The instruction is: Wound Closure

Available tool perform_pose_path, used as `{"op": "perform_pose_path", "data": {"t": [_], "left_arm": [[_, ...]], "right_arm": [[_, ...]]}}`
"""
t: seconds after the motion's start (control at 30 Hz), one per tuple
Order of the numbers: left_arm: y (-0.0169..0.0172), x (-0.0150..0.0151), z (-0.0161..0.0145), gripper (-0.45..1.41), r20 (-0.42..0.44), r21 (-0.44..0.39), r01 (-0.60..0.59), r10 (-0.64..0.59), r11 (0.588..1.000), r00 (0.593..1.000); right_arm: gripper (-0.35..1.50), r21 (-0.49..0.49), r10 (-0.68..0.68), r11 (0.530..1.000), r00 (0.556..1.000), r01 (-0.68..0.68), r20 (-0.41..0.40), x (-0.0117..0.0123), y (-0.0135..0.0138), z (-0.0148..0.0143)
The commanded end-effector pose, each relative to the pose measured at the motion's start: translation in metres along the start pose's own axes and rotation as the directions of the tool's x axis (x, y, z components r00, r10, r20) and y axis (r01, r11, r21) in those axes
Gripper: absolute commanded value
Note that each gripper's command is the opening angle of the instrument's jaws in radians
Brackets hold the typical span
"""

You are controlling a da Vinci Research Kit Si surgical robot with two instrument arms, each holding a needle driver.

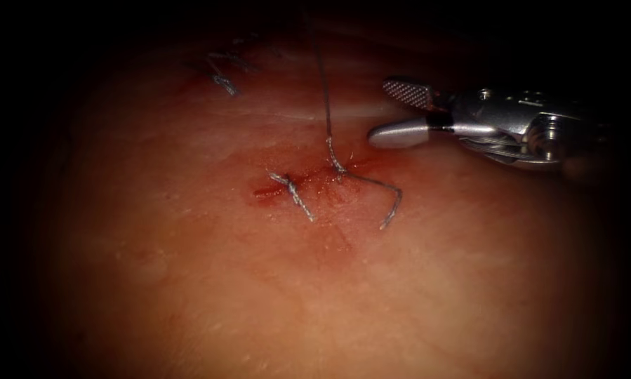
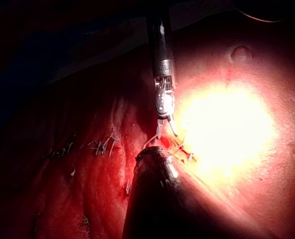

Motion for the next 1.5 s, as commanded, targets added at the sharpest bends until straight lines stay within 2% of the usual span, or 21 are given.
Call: {"op": "perform_pose_path", "data": {"t": [0.03, 0.27, 0.53, 0.7, 1.07, 1.1, 1.13, 1.27, 1.33, 1.37, 1.4, 1.43, 1.5], "left_arm": [[0.0001, 0.0002, 0.0007, -0.45, -0.001, 0.001, 0.002, -0.002, 1.0, 1.0], [0.0001, 0.0001, 0.0007, -0.45, -0.002, 0.001, 0.001, -0.001, 1.0, 1.0], [0.0007, 0.001, -0.0006, -0.45, 0.002, -0.005, 0.011, -0.011, 1.0, 1.0], [0.0013, 0.0015, -0.0008, -0.45, 0.004, -0.003, 0.017, -0.017, 1.0, 1.0], [0.0014, 0.0017, -0.0009, -0.45, 0.002, -0.001, 0.019, -0.019, 1.0, 1.0], [0.0014, 0.0017, -0.0009, -0.45, 0.0, 0.0, 0.02, -0.02, 1.0, 1.0], [0.0015, 0.0017, -0.0009, -0.45, 0.0, 0.001, 0.02, -0.02, 1.0, 1.0], [0.0017, 0.002, -0.001, -0.45, -0.002, 0.003, 0.018, -0.018, 1.0, 1.0], [0.0018, 0.0021, -0.001, -0.45, -0.001, 0.003, 0.013, -0.013, 1.0, 1.0], [0.0019, 0.0022, -0.001, -0.45, -0.001, 0.004, 0.014, -0.014, 1.0, 1.0], [0.0019, 0.0023, -0.0011, -0.45, -0.001, 0.004, 0.014, -0.014, 1.0, 1.0], [0.0019, 0.0023, -0.0011, -0.45, 0.0, 0.004, 0.015, -0.015, 1.0, 1.0], [0.002, 0.0023, -0.0011, -0.45, 0.0, 0.004, 0.015, -0.015, 1.0, 1.0]], "right_arm": [[1.48, 0.011, 0.0, 1.0, 1.0, 0.0, -0.004, 0.0001, -0.0007, 0.0018], [1.48, 0.051, -0.014, 0.999, 1.0, 0.014, -0.004, 0.0001, -0.0024, 0.0038], [1.48, 0.077, -0.011, 0.997, 1.0, 0.01, 0.017, -0.0017, -0.0031, 0.0079], [1.48, 0.064, -0.01, 0.998, 1.0, 0.009, 0.016, -0.0017, -0.0025, 0.0086], [1.48, 0.069, -0.021, 0.997, 1.0, 0.02, 0.016, -0.0026, -0.0033, 0.0105], [1.45, 0.07, -0.022, 0.997, 1.0, 0.021, 0.016, -0.0027, -0.0034, 0.0106], [1.33, 0.096, -0.018, 0.995, 1.0, 0.016, 0.018, -0.0027, -0.0037, 0.0106], [1.31, 0.101, -0.019, 0.995, 1.0, 0.017, 0.019, -0.0025, -0.004, 0.0113], [1.21, 0.104, -0.019, 0.994, 1.0, 0.017, 0.016, -0.0023, -0.0041, 0.0114], [0.86, 0.122, -0.021, 0.992, 1.0, 0.019, 0.015, -0.0023, -0.0041, 0.0114], [0.22, 0.135, -0.023, 0.991, 1.0, 0.022, 0.01, -0.0022, -0.004, 0.0112], [-0.29, 0.144, -0.026, 0.989, 1.0, 0.025, 0.004, -0.0023, -0.004, 0.0111], [-0.35, 0.147, -0.026, 0.989, 1.0, 0.028, -0.01, -0.0022, -0.0039, 0.0109]]}}
